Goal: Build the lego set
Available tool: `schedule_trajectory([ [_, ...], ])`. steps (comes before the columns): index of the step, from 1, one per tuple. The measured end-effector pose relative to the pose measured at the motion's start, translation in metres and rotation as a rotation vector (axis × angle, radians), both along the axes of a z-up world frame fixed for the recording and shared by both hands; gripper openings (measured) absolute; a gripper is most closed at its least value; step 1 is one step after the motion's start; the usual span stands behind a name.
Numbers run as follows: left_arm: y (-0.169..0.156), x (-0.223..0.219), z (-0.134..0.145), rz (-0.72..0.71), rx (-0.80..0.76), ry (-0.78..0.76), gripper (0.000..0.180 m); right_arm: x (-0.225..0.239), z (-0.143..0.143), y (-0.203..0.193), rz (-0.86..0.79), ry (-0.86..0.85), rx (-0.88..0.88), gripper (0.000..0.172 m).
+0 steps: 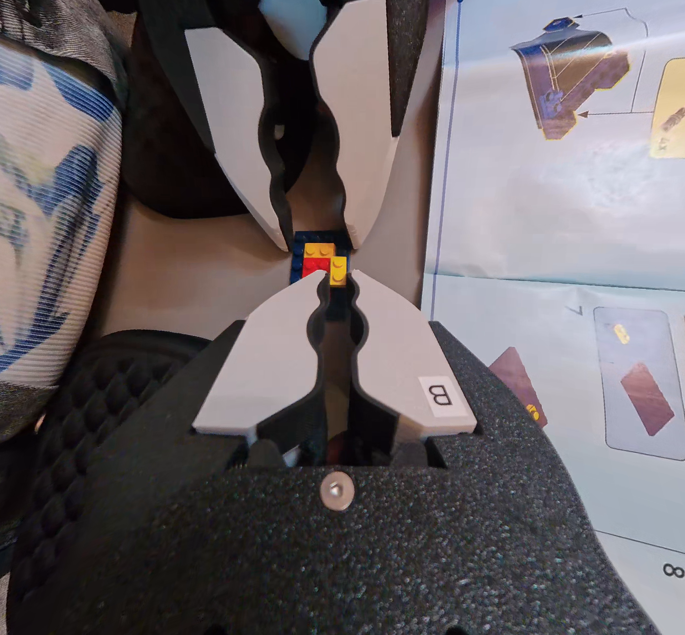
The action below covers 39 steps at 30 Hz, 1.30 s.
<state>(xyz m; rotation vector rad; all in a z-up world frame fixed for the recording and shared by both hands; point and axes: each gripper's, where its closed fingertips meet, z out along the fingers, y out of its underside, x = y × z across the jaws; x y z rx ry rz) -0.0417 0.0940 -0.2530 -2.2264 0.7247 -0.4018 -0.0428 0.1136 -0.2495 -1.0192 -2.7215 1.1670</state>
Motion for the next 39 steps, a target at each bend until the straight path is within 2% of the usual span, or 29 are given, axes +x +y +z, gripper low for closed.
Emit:
schedule_trajectory([
  [32,0.0027,0.0003,0.0004,-0.006,-0.001,-0.005,0.032,0.0002,0.0036,-0.003,0.01,-0.008,-0.015,0.014],
  [36,0.003,0.0002,0.0004,-0.007,0.0,-0.005,0.032,0.0015,0.0038,-0.0032,0.009,-0.01,-0.018,0.019],
  [39,0.0033,0.0001,0.0003,-0.007,0.0,-0.004,0.032,0.0046,0.0045,-0.0024,-0.004,-0.004,-0.019,0.034],
])
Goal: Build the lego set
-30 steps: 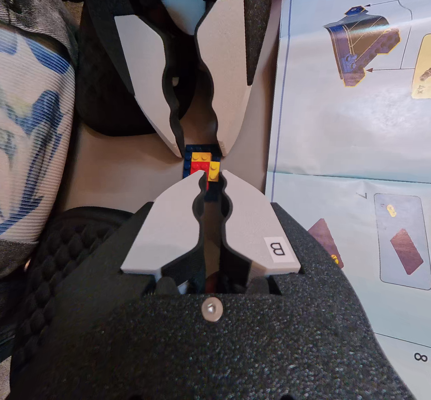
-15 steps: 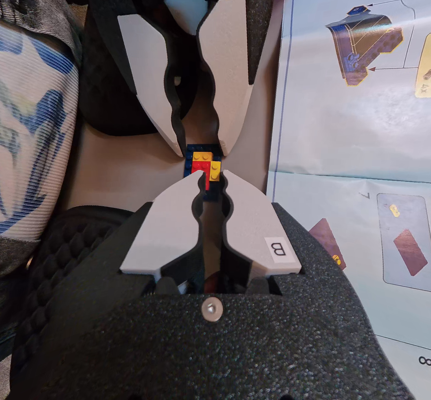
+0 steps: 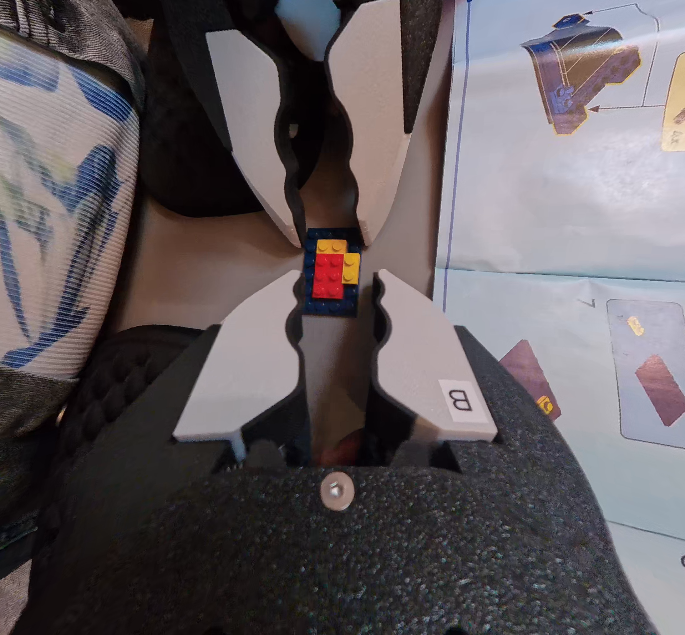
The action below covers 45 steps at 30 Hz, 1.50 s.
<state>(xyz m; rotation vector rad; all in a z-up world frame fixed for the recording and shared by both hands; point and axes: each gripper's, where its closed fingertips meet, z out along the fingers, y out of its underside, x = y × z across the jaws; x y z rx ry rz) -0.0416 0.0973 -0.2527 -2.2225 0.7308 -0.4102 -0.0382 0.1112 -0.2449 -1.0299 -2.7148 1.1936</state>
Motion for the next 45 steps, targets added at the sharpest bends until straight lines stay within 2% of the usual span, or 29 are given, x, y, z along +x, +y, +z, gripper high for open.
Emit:
schedule_trajectory([
  [6,0.0,0.0,0.0,0.0,0.0,0.0,0.032,0.01,-0.006,0.0,-0.025,0.115,0.078,0.044],
  [13,0.001,-0.001,0.0,0.0,0.002,0.003,0.032,0.011,-0.01,0.002,-0.082,0.191,0.166,0.04],
  [22,0.001,-0.001,0.0,0.001,0.004,0.006,0.032,0.01,-0.012,0.003,-0.075,0.125,0.304,0.034],
  [29,0.001,-0.001,0.0,0.001,0.004,0.005,0.032,0.009,-0.012,0.002,-0.079,0.141,0.291,0.032],
  [40,0.0,-0.002,0.005,0.013,0.001,-0.059,0.043,0.012,-0.011,0.002,-0.103,0.183,0.249,0.032],
  [45,0.005,-0.012,0.014,0.094,0.021,-0.131,0.051,0.011,-0.006,0.005,-0.127,0.19,0.225,0.032],
])
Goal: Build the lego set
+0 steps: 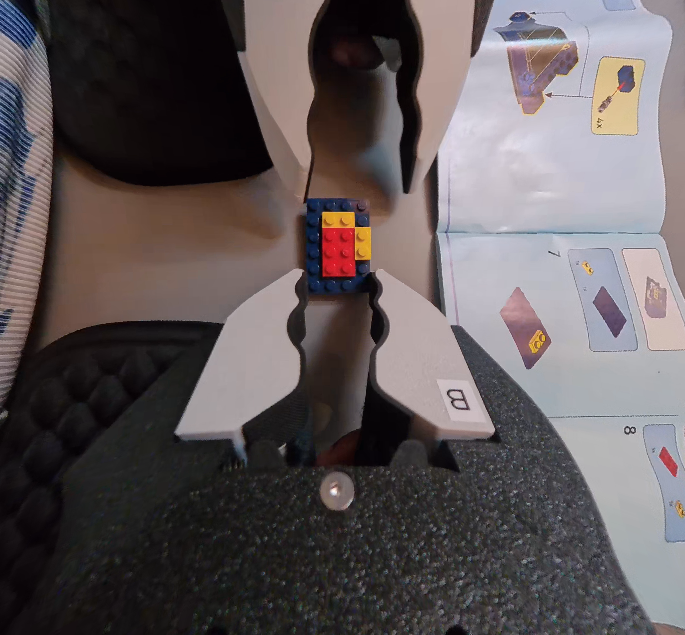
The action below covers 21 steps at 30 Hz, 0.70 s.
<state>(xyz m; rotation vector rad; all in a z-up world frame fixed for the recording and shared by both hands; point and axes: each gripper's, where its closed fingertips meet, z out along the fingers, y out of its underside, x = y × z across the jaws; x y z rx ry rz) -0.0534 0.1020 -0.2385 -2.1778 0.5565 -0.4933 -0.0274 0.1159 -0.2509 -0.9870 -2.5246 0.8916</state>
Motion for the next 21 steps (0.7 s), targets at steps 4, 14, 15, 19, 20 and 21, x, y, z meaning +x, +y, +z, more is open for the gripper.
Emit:
schedule_trajectory([
  [4,0.006,-0.008,0.019,0.103,0.036,-0.066,0.061,-0.001,0.008,0.005,-0.015,0.006,-0.013,0.032],
  [14,0.01,-0.005,0.086,0.362,0.014,-0.966,0.058,0.0,0.054,0.019,0.011,0.039,-0.013,0.032],
  [15,0.009,-0.001,0.086,0.368,-0.005,-1.045,0.056,0.001,0.057,0.018,0.019,0.037,-0.013,0.032],
  [19,0.007,0.018,0.081,0.407,-0.09,-1.189,0.055,0.005,0.065,0.013,0.044,0.03,0.006,0.032],
  [20,0.007,0.021,0.079,0.423,-0.102,-1.206,0.056,0.005,0.066,0.012,0.048,0.033,0.009,0.032],
  [21,0.008,0.022,0.076,0.441,-0.111,-1.201,0.057,0.005,0.068,0.011,0.051,0.038,0.01,0.032],
])
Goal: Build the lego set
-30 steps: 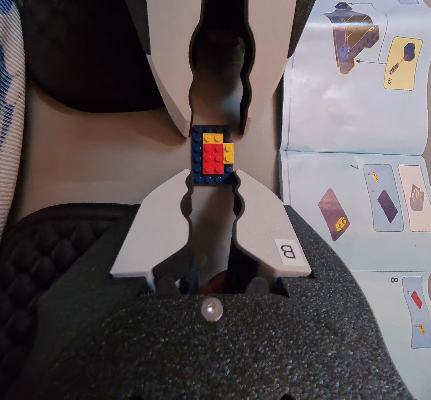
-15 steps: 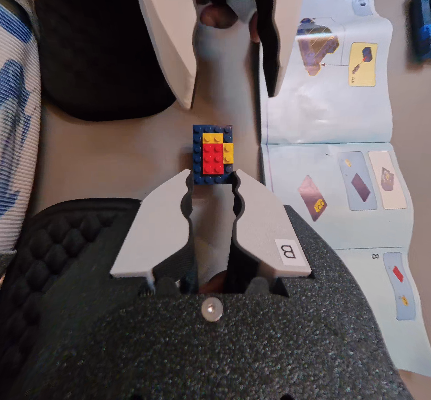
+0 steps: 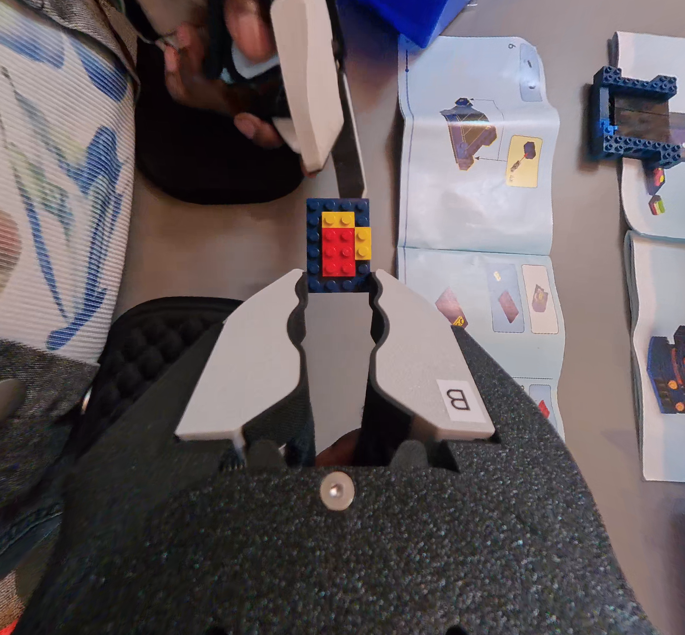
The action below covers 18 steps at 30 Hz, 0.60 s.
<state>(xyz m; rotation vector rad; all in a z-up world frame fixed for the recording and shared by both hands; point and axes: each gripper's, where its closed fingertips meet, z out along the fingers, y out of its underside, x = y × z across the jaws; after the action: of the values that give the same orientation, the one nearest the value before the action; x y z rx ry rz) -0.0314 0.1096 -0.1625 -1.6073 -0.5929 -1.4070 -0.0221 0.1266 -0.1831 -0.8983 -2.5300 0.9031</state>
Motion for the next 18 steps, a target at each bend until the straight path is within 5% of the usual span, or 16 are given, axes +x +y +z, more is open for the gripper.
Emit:
schedule_trajectory([
  [18,0.003,0.02,-0.007,-0.066,-0.02,-0.082,0.026,0.001,0.006,-0.011,0.03,0.025,0.042,0.032],
])
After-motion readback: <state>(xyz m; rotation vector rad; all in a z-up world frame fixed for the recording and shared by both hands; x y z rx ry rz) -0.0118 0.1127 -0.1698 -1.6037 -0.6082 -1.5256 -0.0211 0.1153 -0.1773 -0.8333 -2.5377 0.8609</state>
